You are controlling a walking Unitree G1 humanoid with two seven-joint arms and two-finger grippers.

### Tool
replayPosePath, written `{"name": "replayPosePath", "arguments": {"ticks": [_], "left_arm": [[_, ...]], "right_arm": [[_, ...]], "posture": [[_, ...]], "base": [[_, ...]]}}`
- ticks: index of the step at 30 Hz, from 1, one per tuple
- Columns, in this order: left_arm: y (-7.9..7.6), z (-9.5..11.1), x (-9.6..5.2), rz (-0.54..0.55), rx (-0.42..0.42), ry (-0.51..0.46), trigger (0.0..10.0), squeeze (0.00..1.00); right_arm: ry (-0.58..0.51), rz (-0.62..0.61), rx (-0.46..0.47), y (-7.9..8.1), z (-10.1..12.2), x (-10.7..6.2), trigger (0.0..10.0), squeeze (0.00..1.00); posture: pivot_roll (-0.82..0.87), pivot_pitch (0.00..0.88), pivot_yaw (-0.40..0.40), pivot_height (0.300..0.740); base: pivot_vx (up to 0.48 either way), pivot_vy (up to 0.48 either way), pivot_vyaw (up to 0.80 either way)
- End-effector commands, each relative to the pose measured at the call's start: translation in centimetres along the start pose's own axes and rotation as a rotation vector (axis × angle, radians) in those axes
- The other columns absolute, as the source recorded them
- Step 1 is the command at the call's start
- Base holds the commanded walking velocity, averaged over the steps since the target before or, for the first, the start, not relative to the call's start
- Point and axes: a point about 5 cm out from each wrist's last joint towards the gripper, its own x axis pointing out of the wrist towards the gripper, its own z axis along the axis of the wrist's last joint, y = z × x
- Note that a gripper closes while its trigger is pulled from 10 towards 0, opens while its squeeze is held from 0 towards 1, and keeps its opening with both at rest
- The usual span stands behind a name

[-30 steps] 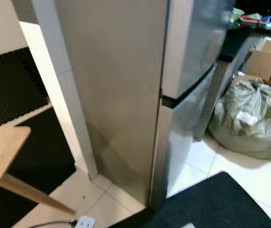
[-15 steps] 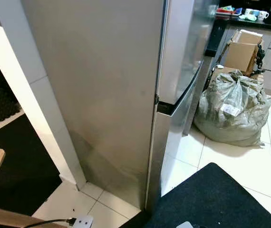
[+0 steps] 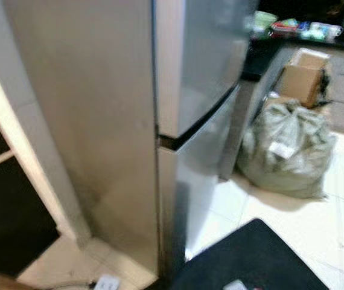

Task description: Restocking fridge

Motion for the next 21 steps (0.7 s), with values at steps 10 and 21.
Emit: {"name": "replayPosePath", "arguments": {"ticks": [10, 21], "left_arm": [[-0.16, 0.22, 0.04, 0.005, 0.002, -0.005, 10.0, 0.0], [0.02, 0.18, 0.03, 0.047, -0.022, -0.007, 10.0, 0.0]], "right_arm": [[0.001, 0.003, -0.017, 0.02, 0.15, 0.01, 10.0, 0.0], [0.001, 0.006, -0.018, 0.07, 0.16, 0.02, 10.0, 0.0]], "posture": [[-0.03, 0.0, -0.005, 0.74], [-0.03, 0.0, -0.006, 0.74]], "base": [[0.0, -0.404, 0.0], [0.0, -0.022, 0.0]]}}
